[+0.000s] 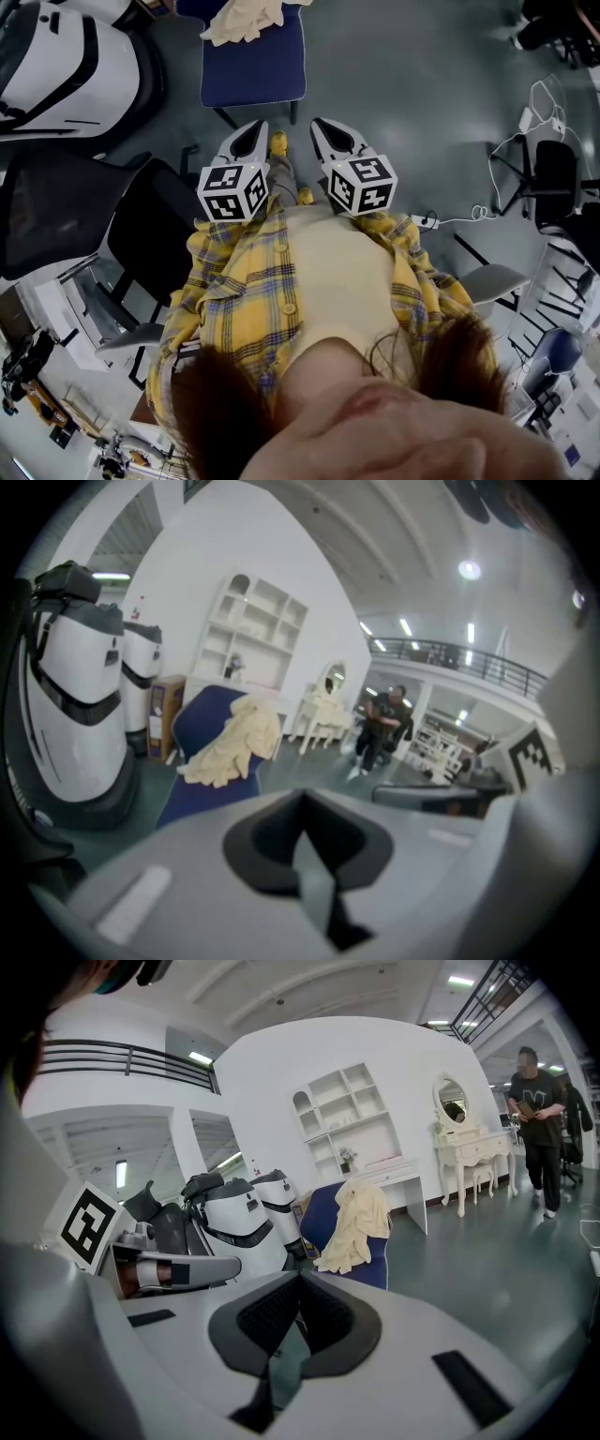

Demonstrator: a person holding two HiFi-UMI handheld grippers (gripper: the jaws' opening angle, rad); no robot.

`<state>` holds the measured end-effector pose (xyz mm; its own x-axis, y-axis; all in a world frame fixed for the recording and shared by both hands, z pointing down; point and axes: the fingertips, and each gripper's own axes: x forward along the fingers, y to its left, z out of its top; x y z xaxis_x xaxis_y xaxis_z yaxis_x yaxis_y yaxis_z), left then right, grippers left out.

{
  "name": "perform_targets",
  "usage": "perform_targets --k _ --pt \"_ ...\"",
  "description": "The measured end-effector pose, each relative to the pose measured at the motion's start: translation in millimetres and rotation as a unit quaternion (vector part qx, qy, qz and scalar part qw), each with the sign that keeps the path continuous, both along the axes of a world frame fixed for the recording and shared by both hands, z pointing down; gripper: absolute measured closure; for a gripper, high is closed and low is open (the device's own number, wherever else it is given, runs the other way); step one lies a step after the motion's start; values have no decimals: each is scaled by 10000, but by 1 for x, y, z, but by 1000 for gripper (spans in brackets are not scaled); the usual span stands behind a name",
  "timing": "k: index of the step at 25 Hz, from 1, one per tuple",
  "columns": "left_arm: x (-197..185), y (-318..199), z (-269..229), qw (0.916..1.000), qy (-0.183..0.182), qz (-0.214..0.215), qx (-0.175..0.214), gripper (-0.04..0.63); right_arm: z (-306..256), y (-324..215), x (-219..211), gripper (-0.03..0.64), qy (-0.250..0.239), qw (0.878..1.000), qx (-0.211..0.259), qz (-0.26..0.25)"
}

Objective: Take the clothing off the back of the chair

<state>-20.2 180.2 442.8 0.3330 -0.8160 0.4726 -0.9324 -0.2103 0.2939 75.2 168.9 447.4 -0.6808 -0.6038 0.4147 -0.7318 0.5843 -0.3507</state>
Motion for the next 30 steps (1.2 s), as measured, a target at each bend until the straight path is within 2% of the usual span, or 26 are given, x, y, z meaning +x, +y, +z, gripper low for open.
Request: perform_targets --k 7,14,30 --pt "-12 -42 0 10000 17 32 74 590 4 -38 -12 603 111 9999 -32 31" --pt "-42 -77 2 10000 83 -55 -7 590 -1 -76 -40 603 194 9998 49 38" --pt "-89 -163 10 9998 -1 165 -114 589 1 -160 -92 603 438 9990 -74 -1"
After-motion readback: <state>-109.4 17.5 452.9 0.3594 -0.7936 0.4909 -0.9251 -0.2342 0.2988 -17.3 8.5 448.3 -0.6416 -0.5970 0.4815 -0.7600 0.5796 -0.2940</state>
